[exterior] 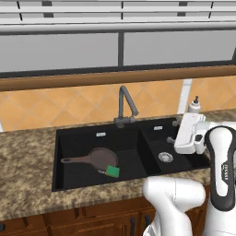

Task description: Pick the pan and sponge and place them into the sink. Then turn on the water.

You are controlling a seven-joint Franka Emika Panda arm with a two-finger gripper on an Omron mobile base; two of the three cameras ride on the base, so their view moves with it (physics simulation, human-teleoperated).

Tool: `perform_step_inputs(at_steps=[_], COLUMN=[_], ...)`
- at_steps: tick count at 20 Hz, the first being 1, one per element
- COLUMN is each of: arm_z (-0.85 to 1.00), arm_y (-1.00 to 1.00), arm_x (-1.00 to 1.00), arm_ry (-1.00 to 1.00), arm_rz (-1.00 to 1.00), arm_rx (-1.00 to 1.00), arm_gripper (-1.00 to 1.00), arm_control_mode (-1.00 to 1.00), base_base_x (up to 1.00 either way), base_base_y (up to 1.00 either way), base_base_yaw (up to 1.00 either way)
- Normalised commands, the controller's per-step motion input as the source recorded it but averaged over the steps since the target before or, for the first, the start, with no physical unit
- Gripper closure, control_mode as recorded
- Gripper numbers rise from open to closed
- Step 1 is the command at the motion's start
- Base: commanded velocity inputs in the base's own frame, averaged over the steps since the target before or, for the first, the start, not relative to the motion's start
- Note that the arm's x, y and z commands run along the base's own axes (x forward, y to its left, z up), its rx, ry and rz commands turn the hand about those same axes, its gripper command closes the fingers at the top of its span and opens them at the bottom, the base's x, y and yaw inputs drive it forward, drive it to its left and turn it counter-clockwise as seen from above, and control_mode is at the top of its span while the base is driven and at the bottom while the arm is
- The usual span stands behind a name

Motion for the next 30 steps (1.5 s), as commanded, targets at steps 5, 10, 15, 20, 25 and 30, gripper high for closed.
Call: perform_step_inputs(at_steps=[5,10,15,20,25,30], arm_z=[-0.06,0.00,-0.03,-0.02,-0.03,-0.23], arm_y=[-0.12,-0.10,-0.01,0.00,0.00,0.00], arm_x=[0.15,0.09,0.09,0.07,0.05,0.15], arm_ry=[-0.08,-0.23,-0.26,-0.28,-0.19,-0.14], arm_rz=[0.20,0.18,0.08,0.03,0.00,0.00], arm_rx=[-0.19,-0.06,-0.06,-0.21,-0.13,0.00], arm_gripper=[-1.00,-1.00,-1.00,-1.00,-1.00,-1.00], arm_control_mode=[-1.00,-1.00,-1.00,-1.00,-1.00,-1.00], base_base_x=[0.00,0.00,0.00,0.00,0.00,0.00], base_base_y=[0.00,0.00,0.00,0.00,0.00,0.00], base_base_yaw=[0.00,0.00,0.00,0.00,0.00,0.00])
